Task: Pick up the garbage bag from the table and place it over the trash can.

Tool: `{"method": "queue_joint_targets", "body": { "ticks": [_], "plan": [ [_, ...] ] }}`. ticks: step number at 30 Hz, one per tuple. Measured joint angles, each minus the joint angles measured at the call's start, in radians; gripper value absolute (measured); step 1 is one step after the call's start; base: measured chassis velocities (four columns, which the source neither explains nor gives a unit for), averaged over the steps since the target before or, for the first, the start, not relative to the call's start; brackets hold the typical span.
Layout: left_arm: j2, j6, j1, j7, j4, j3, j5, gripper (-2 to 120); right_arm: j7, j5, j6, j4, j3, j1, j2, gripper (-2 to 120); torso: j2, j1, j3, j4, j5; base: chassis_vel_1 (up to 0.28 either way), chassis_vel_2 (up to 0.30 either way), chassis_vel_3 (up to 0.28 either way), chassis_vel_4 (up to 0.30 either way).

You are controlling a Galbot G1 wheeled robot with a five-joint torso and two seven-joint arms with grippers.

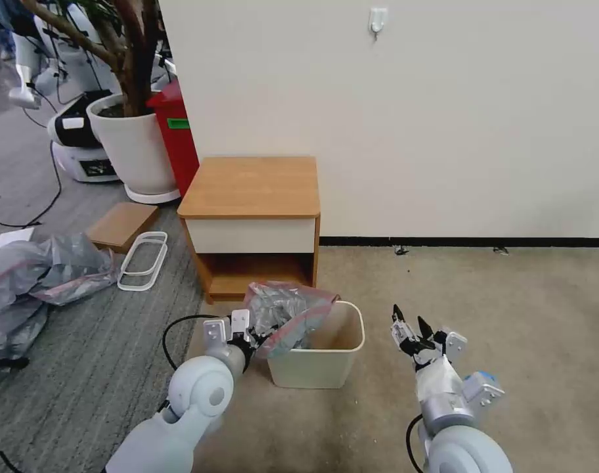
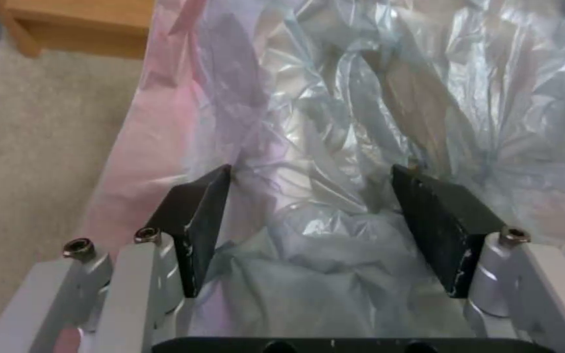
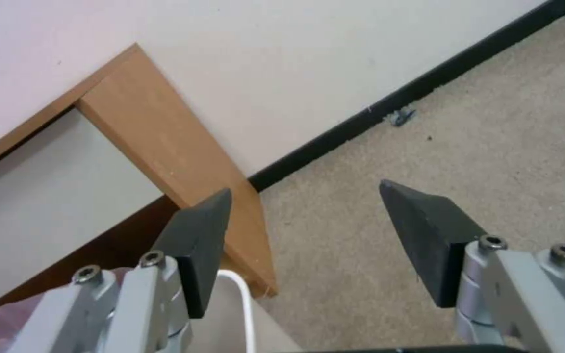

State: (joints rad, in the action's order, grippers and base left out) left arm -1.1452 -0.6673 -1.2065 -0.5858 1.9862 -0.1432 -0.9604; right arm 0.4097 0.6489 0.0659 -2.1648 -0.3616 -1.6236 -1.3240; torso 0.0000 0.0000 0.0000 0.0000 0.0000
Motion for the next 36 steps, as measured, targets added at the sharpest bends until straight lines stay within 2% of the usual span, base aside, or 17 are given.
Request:
{"method": "queue_joint_targets", "body": {
  "ticks": [10,20,24,28,30,32,33,35,36],
  "plan": [
    [0.010,-0.037,0.059,-0.085,-0.032,0.031,-0.097,74,-0.001,0.000,-0.005,0.015,-0.004,0.003,0.003,62,0.000,0.000,0.000,0.0000,0.0000,0.000,0.000,0.000,0.000],
    [0.031,-0.067,0.152,-0.169,-0.082,0.080,-0.227,70,-0.001,0.006,-0.007,0.032,-0.012,0.016,0.005,60,0.000,0.000,0.000,0.0000,0.0000,0.000,0.000,0.000,0.000],
    [0.035,-0.069,0.195,-0.189,-0.105,0.104,-0.256,62,-0.001,0.007,-0.007,0.041,-0.015,0.024,0.005,60,0.000,0.000,0.000,-0.0001,0.0000,0.000,0.000,0.000,0.000],
    [0.038,-0.069,0.244,-0.214,-0.136,0.128,-0.292,47,-0.001,0.008,-0.007,0.050,-0.017,0.031,0.004,59,0.000,0.000,0.000,-0.0001,0.0000,0.000,0.000,0.000,0.000],
    [0.039,-0.069,0.252,-0.219,-0.141,0.132,-0.299,44,-0.001,0.008,-0.007,0.053,-0.018,0.034,0.004,59,0.000,0.000,0.000,-0.0001,0.0000,0.000,0.000,0.000,0.000],
    [0.044,-0.069,0.272,-0.244,-0.152,0.148,-0.317,34,0.000,0.009,-0.007,0.058,-0.018,0.039,0.004,57,0.000,0.000,0.000,0.0000,0.0000,0.000,0.000,0.000,0.000],
    [0.044,-0.069,0.272,-0.244,-0.152,0.148,-0.317,34,0.000,0.009,-0.007,0.058,-0.018,0.039,0.004,57,0.000,0.000,0.000,0.0000,0.0000,0.000,0.000,0.000,0.000],
    [0.047,-0.069,0.283,-0.265,-0.164,0.159,-0.334,23,0.000,0.009,-0.007,0.063,-0.018,0.043,0.002,57,0.000,0.000,0.000,0.0000,0.0000,0.000,0.000,0.000,0.000],
    [0.047,-0.069,0.283,-0.265,-0.164,0.159,-0.334,23,0.000,0.009,-0.007,0.063,-0.018,0.043,0.002,57,0.000,0.000,0.000,0.0000,0.0000,0.000,0.000,0.000,0.000]
  ]
}}
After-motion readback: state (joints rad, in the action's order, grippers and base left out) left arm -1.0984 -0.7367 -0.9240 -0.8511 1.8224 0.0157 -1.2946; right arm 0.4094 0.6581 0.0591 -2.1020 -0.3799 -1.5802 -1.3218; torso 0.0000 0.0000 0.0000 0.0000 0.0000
